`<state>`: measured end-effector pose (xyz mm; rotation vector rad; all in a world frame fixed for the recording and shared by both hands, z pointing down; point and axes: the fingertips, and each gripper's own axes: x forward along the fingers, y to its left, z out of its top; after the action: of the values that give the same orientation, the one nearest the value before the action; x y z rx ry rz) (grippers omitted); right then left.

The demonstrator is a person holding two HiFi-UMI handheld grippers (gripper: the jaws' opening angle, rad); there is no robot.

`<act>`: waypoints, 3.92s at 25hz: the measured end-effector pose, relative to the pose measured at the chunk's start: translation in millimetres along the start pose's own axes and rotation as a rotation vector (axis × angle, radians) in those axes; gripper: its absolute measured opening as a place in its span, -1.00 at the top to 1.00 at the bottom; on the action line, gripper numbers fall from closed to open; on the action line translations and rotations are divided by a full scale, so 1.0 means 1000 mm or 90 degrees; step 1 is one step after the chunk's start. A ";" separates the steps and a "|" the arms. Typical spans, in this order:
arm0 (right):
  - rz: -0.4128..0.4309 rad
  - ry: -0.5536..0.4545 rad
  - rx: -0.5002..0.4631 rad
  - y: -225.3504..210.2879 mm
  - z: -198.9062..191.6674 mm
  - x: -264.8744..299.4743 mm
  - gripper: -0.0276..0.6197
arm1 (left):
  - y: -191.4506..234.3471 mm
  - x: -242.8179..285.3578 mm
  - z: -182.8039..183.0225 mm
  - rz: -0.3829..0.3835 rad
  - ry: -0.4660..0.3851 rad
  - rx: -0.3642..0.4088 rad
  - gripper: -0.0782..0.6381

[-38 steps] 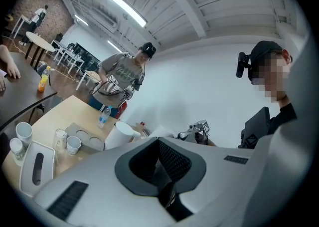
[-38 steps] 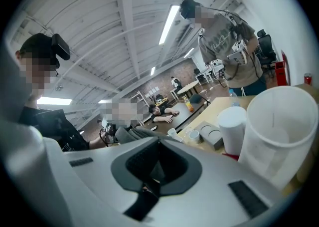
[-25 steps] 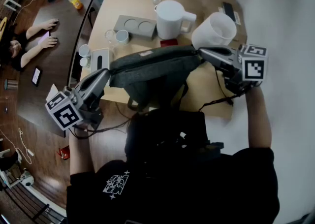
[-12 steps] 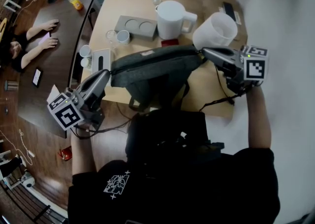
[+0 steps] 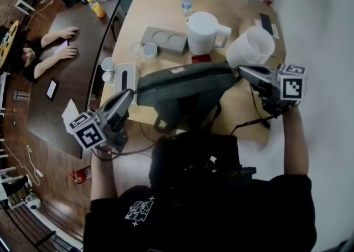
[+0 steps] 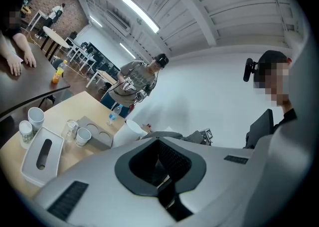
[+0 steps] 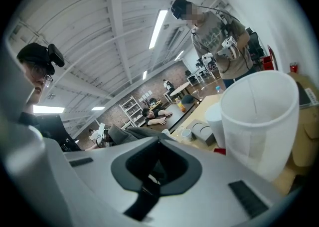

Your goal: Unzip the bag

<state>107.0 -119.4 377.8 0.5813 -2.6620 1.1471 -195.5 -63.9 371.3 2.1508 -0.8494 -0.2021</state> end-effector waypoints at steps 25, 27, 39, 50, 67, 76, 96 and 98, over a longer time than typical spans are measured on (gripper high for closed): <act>-0.024 -0.010 0.019 -0.027 -0.009 -0.004 0.87 | 0.034 -0.012 -0.012 0.035 -0.025 -0.052 0.77; -0.027 -0.010 0.024 -0.031 -0.011 -0.004 0.87 | 0.034 -0.011 -0.011 0.036 -0.029 -0.051 0.77; -0.027 -0.015 0.043 -0.039 -0.016 -0.006 0.87 | 0.044 -0.012 -0.016 0.050 -0.034 -0.066 0.77; -0.040 -0.015 0.058 -0.047 -0.022 -0.007 0.87 | 0.050 -0.009 -0.021 0.062 -0.019 -0.069 0.77; -0.076 -0.001 0.059 -0.061 -0.030 -0.008 0.87 | 0.061 -0.005 -0.030 0.066 -0.009 -0.083 0.77; -0.069 -0.004 0.071 -0.067 -0.035 -0.004 0.87 | 0.071 -0.006 -0.041 0.084 0.000 -0.084 0.77; -0.067 -0.005 0.102 -0.083 -0.049 0.001 0.87 | 0.086 -0.004 -0.054 0.104 0.016 -0.095 0.77; -0.066 -0.004 0.106 -0.086 -0.051 0.001 0.87 | 0.088 -0.003 -0.056 0.104 0.017 -0.096 0.77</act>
<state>142.6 -136.1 469.3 0.7432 -2.5241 1.3469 -219.8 -67.4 472.2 1.9306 -0.9600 -0.1490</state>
